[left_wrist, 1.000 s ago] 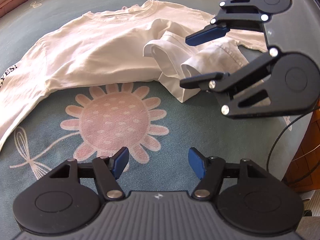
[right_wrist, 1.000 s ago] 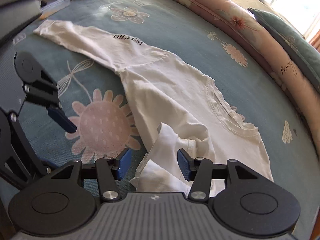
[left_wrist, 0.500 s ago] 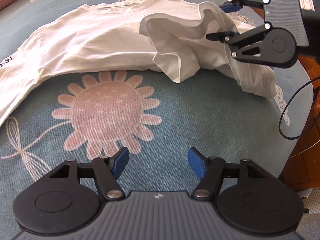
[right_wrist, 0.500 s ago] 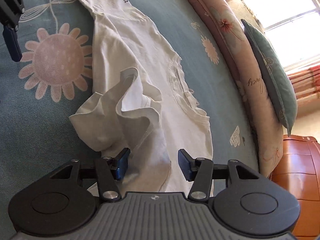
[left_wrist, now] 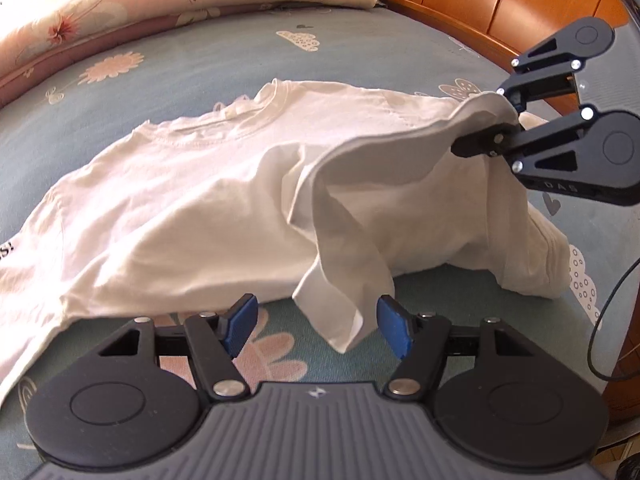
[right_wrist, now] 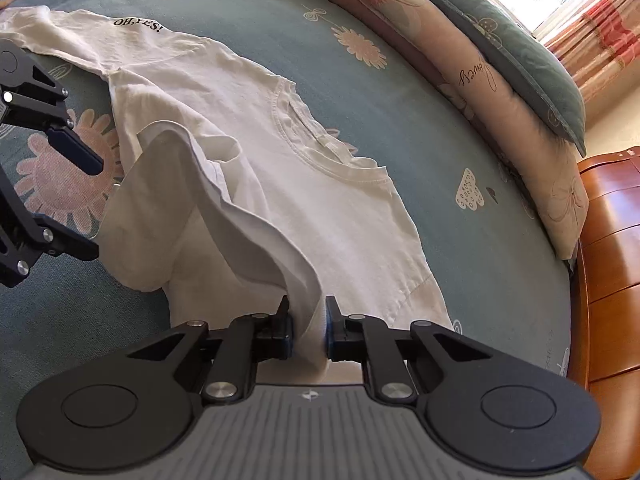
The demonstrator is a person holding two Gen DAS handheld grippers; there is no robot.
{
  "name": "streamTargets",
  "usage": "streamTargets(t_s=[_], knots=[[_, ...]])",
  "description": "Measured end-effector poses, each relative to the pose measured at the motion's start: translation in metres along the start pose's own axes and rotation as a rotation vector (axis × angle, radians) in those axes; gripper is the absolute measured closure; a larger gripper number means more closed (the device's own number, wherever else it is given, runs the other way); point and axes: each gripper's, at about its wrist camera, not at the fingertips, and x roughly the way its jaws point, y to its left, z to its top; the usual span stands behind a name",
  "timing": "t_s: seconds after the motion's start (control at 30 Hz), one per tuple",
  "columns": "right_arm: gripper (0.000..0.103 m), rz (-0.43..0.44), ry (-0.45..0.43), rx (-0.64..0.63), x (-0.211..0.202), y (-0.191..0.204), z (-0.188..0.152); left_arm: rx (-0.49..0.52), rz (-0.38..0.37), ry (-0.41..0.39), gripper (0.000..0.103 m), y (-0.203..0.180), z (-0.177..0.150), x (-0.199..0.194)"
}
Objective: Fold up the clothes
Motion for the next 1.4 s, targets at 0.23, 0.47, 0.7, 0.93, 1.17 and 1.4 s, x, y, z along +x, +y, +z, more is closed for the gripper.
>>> streamTargets(t_s=[0.23, 0.47, 0.7, 0.93, 1.17, 1.4], knots=[[0.087, 0.012, -0.015, 0.056, 0.002, -0.011, -0.012, 0.155, 0.019, -0.038, 0.061, -0.027, 0.013, 0.023], [0.082, 0.036, -0.032, 0.054, 0.001, -0.008, -0.019, 0.101, 0.008, -0.011, 0.101, -0.021, 0.007, 0.005], [0.084, 0.136, -0.029, 0.101, -0.006, -0.005, -0.024, 0.164, 0.111, -0.032, 0.102, 0.001, -0.001, -0.049], [0.085, 0.369, -0.067, 0.037, -0.032, 0.012, -0.016, 0.347, 0.175, -0.024, 0.102, 0.012, -0.012, -0.106], [0.085, 0.583, -0.007, -0.073, -0.04, 0.043, -0.014, 0.614, 0.019, 0.069, 0.102, -0.006, -0.045, -0.149], [0.085, 0.778, 0.074, -0.078, -0.035, 0.077, -0.014, 0.853, -0.082, 0.222, 0.102, -0.018, -0.093, -0.154]])
